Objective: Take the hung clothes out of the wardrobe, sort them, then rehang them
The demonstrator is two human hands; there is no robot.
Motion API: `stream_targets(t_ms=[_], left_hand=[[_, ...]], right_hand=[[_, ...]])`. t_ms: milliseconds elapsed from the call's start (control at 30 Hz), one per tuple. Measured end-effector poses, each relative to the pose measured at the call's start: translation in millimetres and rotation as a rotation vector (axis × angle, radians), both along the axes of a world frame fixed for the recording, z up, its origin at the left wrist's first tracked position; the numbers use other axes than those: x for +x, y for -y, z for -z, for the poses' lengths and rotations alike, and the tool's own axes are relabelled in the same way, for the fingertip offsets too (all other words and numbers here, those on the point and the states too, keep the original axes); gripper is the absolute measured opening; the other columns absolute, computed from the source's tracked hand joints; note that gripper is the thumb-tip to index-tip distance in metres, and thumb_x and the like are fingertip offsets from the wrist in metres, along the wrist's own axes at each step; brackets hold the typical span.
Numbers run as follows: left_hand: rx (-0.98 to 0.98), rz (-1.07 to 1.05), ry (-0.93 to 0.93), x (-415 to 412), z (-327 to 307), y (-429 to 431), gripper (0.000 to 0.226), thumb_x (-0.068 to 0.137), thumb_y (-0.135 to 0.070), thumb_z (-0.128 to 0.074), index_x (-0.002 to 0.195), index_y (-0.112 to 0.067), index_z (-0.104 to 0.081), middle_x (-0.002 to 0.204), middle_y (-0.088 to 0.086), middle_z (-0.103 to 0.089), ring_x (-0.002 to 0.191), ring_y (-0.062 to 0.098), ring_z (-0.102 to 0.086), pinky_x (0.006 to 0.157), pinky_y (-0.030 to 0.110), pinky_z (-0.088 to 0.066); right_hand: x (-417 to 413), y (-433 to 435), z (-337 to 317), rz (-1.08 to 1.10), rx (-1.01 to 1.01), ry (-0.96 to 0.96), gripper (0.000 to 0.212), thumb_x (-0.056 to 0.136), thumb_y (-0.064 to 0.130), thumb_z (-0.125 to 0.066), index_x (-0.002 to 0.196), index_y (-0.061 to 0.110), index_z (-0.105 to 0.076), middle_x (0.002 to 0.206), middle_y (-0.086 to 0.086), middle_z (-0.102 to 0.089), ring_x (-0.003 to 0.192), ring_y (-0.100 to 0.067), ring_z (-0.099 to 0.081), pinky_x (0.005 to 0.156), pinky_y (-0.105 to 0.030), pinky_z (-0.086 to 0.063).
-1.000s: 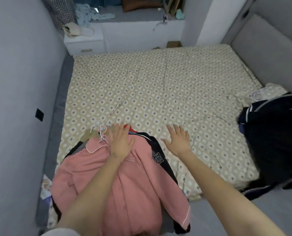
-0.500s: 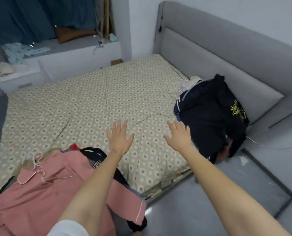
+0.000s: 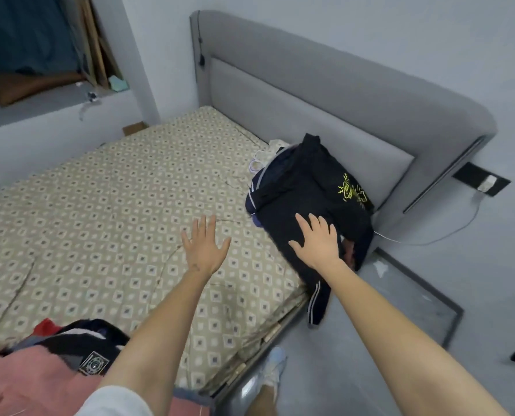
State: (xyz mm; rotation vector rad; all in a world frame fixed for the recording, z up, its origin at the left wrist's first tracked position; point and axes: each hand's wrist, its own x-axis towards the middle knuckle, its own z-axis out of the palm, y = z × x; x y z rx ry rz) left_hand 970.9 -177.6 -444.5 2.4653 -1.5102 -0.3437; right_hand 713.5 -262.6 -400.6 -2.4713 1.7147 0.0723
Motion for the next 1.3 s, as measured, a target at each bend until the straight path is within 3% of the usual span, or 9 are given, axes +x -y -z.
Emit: stream_targets(t_ms=[767, 1300], left_hand=[[0.104, -0.07, -0.129, -13.4, 38.7, 261.7, 0.075, 0.1, -0.053, -0.039, 0.158, -0.024, -0.002, 0.167, 0.002, 0.002, 0.153, 0.021, 0.004, 0.119, 0.051, 0.008], [0.16, -0.338, -0.205, -55.6, 84.5, 388.4, 0.079, 0.098, -0.055, -0.043, 0.159, -0.023, -0.002, 0.166, 0.001, 0.001, 0.153, 0.021, 0.002, 0.121, 0.05, 0.004]], right_hand=[[-20.3, 285.2, 19.9, 0.004, 0.084, -0.064, 0.075, 0.098, 0.055, -0.04, 0.157, 0.029, -0.001, 0.164, -0.008, -0.009, 0.151, -0.03, -0.005, 0.121, -0.049, -0.01], [-6.5, 497.7, 56.4, -0.339, 0.174, -0.104, 0.079, 0.096, 0.053, -0.047, 0.157, 0.028, -0.002, 0.164, -0.009, -0.006, 0.151, -0.03, -0.001, 0.121, -0.049, -0.005]])
